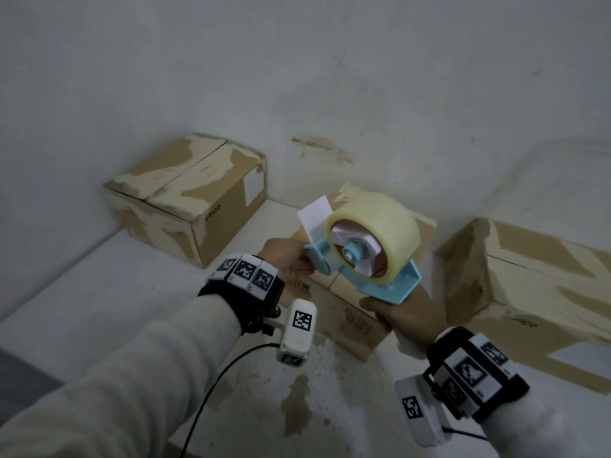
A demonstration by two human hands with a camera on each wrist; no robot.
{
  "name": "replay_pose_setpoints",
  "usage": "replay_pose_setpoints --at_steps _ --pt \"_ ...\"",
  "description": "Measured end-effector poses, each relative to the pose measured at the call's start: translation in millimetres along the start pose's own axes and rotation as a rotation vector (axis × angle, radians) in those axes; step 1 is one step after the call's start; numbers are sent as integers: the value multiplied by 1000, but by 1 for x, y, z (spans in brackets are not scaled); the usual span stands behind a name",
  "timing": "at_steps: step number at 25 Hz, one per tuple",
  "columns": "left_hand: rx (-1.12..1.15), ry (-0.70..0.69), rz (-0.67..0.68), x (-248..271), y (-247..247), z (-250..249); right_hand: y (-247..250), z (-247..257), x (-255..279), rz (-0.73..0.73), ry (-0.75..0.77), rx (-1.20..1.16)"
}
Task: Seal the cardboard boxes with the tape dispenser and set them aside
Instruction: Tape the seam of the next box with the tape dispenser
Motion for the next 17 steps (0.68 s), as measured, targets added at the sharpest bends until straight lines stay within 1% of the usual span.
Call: replay_pose_setpoints --at_steps 2,4,7,11,14,17 --pt "-4 -85 -18 2 7 -10 2 -3 2 4 -11 -38" --pt "10 -152 -38 -1 26 -22 8 -8 6 25 -27 -79" --pt "-2 -234 -134 -15 64 -32 13 -18 11 93 -60 -67" --pt "-42 -246 -216 -37 83 -19 4 -32 3 152 -88 2" --pt "-44 -240 -232 -52 87 -13 0 -42 -2 149 -97 27" --pt "-33 -197 -239 -63 90 -9 0 -46 -3 147 -118 54"
Point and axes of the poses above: each hand's wrist, its own x-axis away from the middle knuckle, its own y-axis out of the back of the hand, z = x × y, the point moved 6 cm from there along -x, towards the middle knuckle, and after that the axes turned 12 degrees about y, right-handed, at the moved point
